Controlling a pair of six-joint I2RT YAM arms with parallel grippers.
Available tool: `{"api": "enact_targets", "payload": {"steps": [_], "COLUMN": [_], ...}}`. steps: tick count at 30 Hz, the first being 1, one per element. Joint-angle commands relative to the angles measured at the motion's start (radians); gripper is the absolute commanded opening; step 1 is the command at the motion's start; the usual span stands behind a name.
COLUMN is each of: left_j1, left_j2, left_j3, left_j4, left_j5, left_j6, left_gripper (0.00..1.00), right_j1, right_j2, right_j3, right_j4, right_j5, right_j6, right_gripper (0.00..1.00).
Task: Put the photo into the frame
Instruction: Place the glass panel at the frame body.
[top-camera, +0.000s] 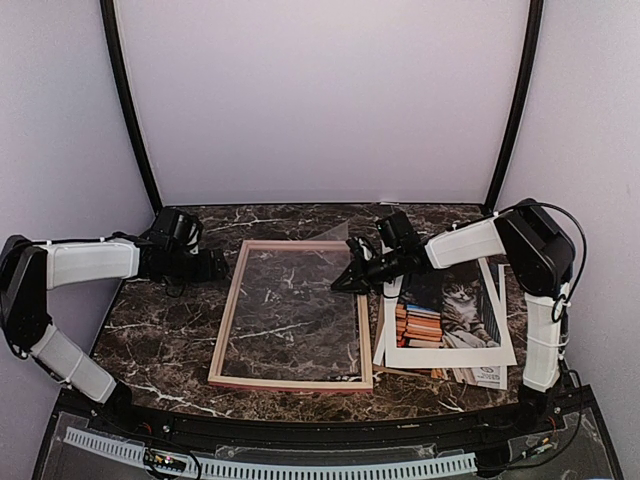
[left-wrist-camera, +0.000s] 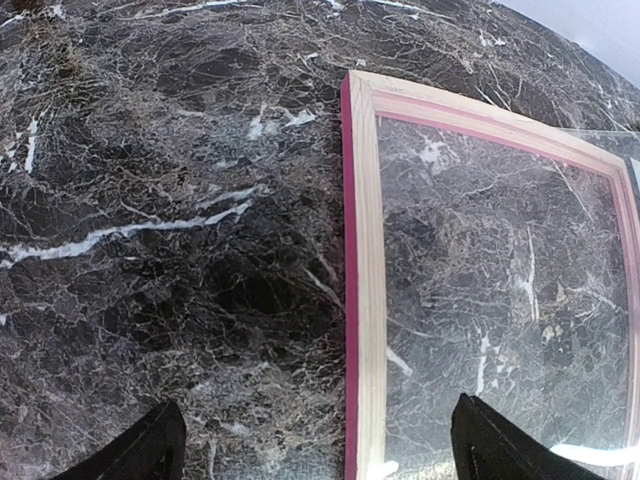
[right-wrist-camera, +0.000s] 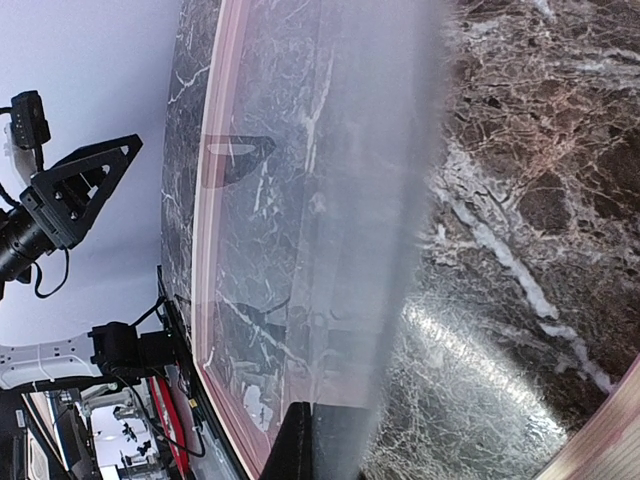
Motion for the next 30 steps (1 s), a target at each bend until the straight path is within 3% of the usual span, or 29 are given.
{"api": "enact_targets", "payload": {"steps": [1,30], "left_j1": [-0.008,-0.017], "left_j2": [0.006,0.032], "left_j3": [0.031,0.033], "left_j4": [0.011,0.010], "left_j5": [0.006,0.000], "left_j6": [0.012,0.016], "left_gripper": [0.95,0.95], "right_j1": [-0.001,-0.009], "right_j2": [0.010,-0.007], "right_j3": [0.024,0.037], "right_j4": [-0.025,-0.040], "right_j5": [-0.037,-0.036], "right_j6": [-0.029,-0.046], "right_gripper": [0.00,0.00]}}
